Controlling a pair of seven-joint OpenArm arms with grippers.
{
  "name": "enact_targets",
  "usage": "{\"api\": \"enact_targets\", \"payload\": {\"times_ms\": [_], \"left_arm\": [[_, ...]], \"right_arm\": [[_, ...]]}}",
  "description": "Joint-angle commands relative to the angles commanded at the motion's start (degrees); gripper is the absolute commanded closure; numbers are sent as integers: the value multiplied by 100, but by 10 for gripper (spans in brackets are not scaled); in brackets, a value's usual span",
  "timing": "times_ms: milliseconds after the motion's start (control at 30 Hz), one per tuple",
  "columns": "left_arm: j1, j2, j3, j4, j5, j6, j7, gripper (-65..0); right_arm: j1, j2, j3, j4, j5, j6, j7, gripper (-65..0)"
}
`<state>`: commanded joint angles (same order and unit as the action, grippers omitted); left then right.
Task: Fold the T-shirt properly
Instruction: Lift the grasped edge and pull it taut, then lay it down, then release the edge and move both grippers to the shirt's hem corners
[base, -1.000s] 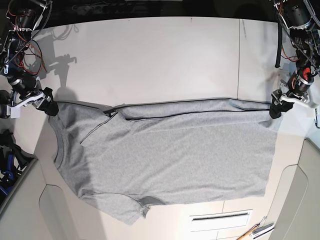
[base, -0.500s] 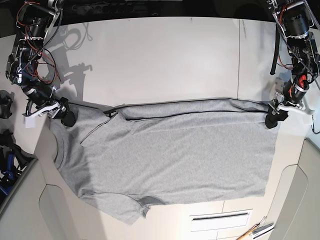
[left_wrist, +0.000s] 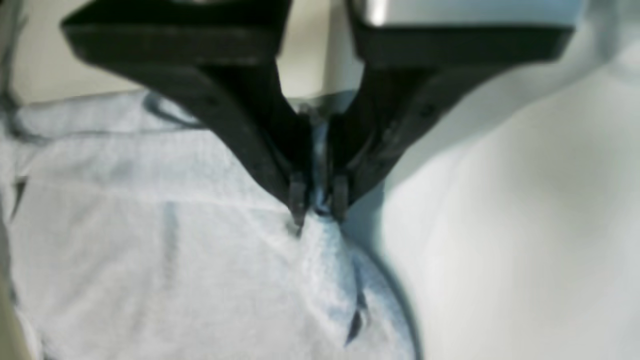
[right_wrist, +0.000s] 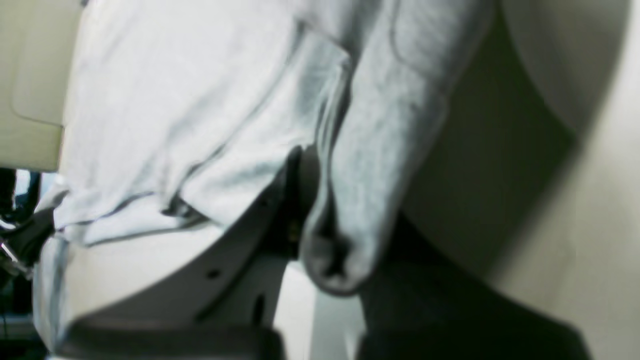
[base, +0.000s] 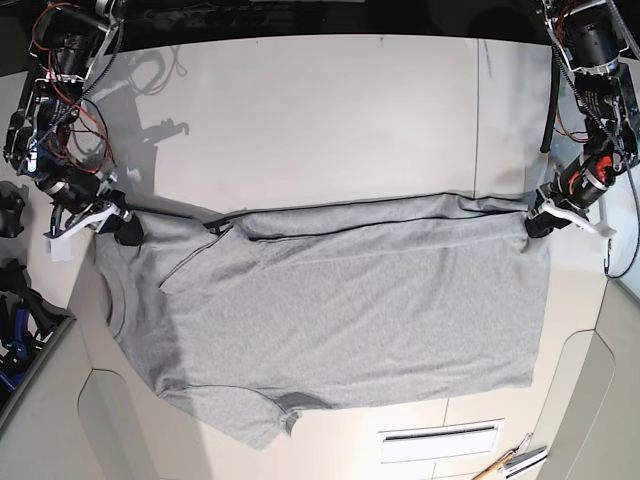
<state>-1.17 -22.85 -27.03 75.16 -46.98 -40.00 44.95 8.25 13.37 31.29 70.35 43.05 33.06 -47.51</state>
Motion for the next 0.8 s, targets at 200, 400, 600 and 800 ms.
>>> {"api": "enact_targets", "payload": {"times_ms": [200,400,600,800], "left_arm": [[321,-4,-162,855,-37,0,201,0],[957,-2,-278,1582,-39,0,313,0],[1670,-2,-999,1947,-339,0,452,0],[2367,-2,-1556,1996,-1438,0,1217,0]], "right_arm": [[-584,31,-2,1027,164,-2,-337,0],[-1432,275,0,1888,262,-2,-389,0],[-2256,680,0,2522,575,0,-658,0],[-2881,870,26,2570,883,26,-780,0]]}}
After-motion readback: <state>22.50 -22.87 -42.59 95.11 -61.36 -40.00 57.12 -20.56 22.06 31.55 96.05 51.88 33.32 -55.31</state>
